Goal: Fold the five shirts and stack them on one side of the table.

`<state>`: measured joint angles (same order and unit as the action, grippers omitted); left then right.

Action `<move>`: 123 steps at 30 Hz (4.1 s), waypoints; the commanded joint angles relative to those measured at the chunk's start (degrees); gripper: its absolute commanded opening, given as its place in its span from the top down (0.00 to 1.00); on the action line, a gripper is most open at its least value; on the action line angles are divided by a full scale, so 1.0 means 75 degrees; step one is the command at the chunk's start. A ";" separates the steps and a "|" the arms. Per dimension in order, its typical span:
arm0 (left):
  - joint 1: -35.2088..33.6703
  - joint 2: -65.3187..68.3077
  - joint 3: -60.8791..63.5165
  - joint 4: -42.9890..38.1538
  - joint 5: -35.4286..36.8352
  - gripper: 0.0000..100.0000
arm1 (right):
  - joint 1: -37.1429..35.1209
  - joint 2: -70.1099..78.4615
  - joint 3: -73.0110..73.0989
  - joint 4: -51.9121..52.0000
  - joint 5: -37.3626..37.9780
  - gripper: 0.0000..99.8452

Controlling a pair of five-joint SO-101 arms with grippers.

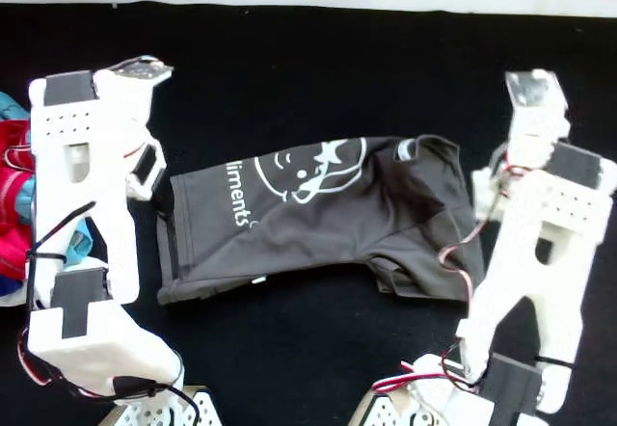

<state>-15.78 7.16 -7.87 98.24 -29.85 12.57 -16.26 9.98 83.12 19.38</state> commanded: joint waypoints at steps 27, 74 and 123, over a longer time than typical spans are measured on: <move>0.0147 0.8211 -0.8340 0.0000 0.0070 0.99 | -0.0404 0.8352 -0.7566 -0.1506 -0.0164 0.98; 0.0322 0.3124 -0.4237 0.0223 0.1043 0.99 | -0.0627 0.9688 -1.3849 0.2409 -0.0199 0.98; -0.0029 -0.1049 0.6968 -0.8076 0.1864 0.99 | 0.0463 0.1858 0.1553 -0.2831 0.1043 0.99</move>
<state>-16.48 -0.57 44.26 40.22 -16.13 15.21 0.26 26.33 60.00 26.59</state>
